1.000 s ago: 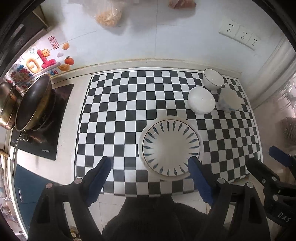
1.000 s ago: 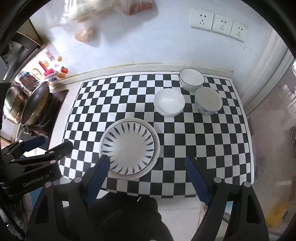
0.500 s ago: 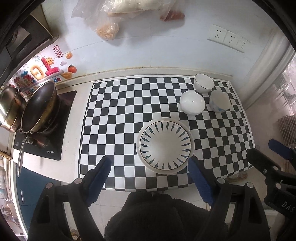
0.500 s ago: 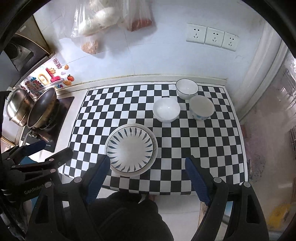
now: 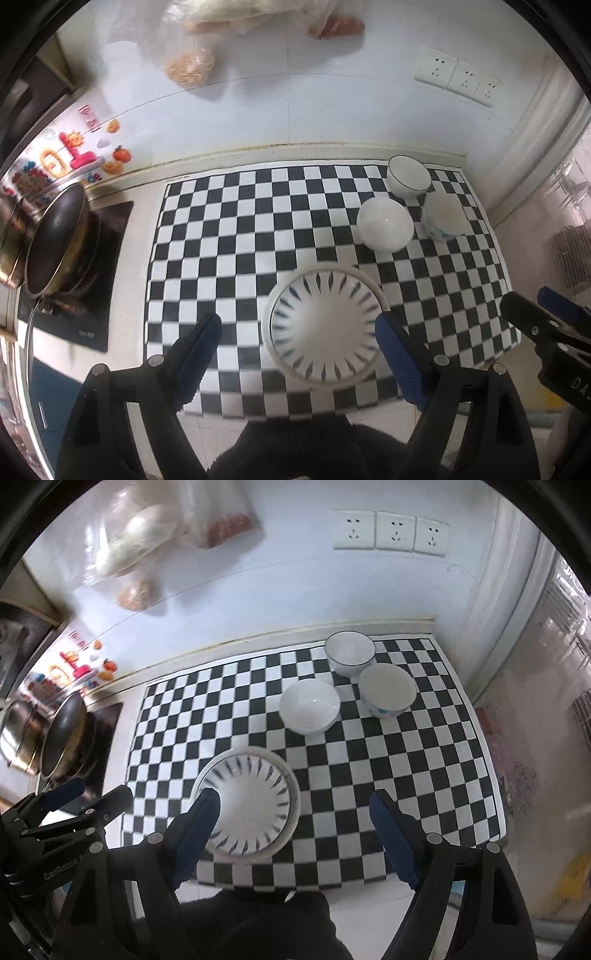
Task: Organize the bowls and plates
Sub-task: 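Move both tools over the checkered cloth toward the bowls by the wall, then grasp the red-flower white bowl rim with both tools, then carry the red-flower bowl with both tools and set it beside the plate stack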
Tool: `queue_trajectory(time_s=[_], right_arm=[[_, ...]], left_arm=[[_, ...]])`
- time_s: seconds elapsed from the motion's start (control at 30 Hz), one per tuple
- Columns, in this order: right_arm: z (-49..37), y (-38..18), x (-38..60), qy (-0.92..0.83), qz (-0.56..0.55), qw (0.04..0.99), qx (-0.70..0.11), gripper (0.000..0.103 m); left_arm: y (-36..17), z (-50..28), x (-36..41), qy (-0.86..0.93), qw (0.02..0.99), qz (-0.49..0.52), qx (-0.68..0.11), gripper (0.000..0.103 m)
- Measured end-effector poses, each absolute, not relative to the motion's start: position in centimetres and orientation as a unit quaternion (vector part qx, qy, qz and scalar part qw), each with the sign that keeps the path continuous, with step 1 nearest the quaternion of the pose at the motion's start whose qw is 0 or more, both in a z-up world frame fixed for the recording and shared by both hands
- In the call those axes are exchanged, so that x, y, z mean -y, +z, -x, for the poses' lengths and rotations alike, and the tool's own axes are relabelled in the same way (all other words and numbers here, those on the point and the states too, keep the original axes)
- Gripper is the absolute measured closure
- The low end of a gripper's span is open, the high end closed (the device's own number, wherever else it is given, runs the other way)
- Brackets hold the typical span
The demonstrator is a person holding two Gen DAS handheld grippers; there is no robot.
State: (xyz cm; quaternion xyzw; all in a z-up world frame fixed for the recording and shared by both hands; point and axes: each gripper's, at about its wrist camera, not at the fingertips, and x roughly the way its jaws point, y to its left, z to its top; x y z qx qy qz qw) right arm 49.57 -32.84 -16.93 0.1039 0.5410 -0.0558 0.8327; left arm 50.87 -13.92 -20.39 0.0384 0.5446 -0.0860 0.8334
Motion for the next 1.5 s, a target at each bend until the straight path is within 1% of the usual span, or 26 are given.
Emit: queue_trajectory(time_s=[0.17,0.3,0.33,0.47,0.53,0.6,0.63,0.7,0.8,0.87,0.9,0.93,0.97,1.0,1.03,1.07,1.1,1.13,1.3,1.5], right_arm=[[-54.0,-20.4,35.0,-0.084,-0.127,0.822,-0.549,0.018],[-58.6,-24.9,38.0,-0.107,-0.165,0.803,-0.563,0.018],[-59.3,-25.6,38.5,-0.109,-0.171,0.799,-0.566,0.018],[-63.7,-31.1,40.9,-0.116,-0.211,0.772,-0.588,0.02],[-65.2,-33.4,41.6,-0.117,-0.225,0.758,-0.6,0.03],[-66.5,-35.6,42.2,-0.121,-0.238,0.743,-0.614,0.034],[-67.1,-36.8,42.4,-0.118,-0.246,0.734,-0.622,0.035],[-68.1,-38.6,42.9,-0.118,-0.256,0.722,-0.631,0.039],[-69.5,-41.2,43.2,-0.117,-0.257,0.707,-0.648,0.04],[-70.1,-42.5,43.4,-0.112,-0.255,0.699,-0.659,0.046],[-70.3,-43.1,43.4,-0.108,-0.253,0.696,-0.663,0.052],[-70.5,-43.6,43.5,-0.105,-0.25,0.693,-0.668,0.054],[-70.8,-44.2,43.5,-0.099,-0.244,0.689,-0.675,0.055],[-70.9,-44.6,43.6,-0.095,-0.243,0.687,-0.678,0.063],[-71.0,-45.1,43.6,-0.085,-0.245,0.684,-0.682,0.074],[-71.1,-45.8,43.7,-0.074,-0.249,0.678,-0.687,0.079],[-71.3,-46.1,43.6,-0.065,-0.252,0.675,-0.691,0.093],[-71.4,-46.3,43.6,-0.058,-0.25,0.676,-0.691,0.093],[-71.8,-46.0,43.0,-0.026,-0.219,0.682,-0.697,0.093],[-71.4,-43.8,41.9,0.027,-0.186,0.69,-0.699,0.093]], left_arm=[[-23.4,-57.5,15.0,-0.109,0.826,-0.032,-0.553,0.018],[-26.3,-63.4,17.4,-0.14,0.811,-0.048,-0.565,0.018],[-27.2,-64.9,18.2,-0.151,0.806,-0.052,-0.571,0.02],[-31.0,-69.3,21.1,-0.184,0.777,-0.068,-0.598,0.035],[-33.6,-71.4,22.8,-0.198,0.756,-0.075,-0.619,0.049],[-36.0,-72.9,24.1,-0.211,0.733,-0.076,-0.642,0.06],[-36.8,-73.4,24.6,-0.218,0.725,-0.074,-0.649,0.062],[-38.7,-74.3,25.7,-0.228,0.71,-0.078,-0.662,0.062],[-40.7,-74.8,26.9,-0.235,0.695,-0.09,-0.674,0.062],[-41.8,-75.0,27.7,-0.241,0.683,-0.088,-0.684,0.062],[-42.4,-75.1,28.0,-0.237,0.681,-0.085,-0.688,0.062],[-42.9,-75.1,28.2,-0.239,0.676,-0.081,-0.693,0.062],[-43.4,-75.1,28.5,-0.239,0.671,-0.075,-0.698,0.071],[-43.6,-75.1,28.6,-0.239,0.669,-0.074,-0.7,0.076],[-43.9,-74.9,28.9,-0.237,0.666,-0.078,-0.703,0.078],[-44.1,-74.7,29.1,-0.236,0.666,-0.08,-0.703,0.083],[-44.3,-74.5,29.3,-0.232,0.667,-0.08,-0.704,0.085],[-44.4,-74.3,29.4,-0.228,0.666,-0.073,-0.707,0.088],[-43.8,-73.3,29.2,-0.184,0.679,-0.054,-0.709,0.088],[-40.5,-70.4,28.8,-0.147,0.698,-0.035,-0.699,0.088]])
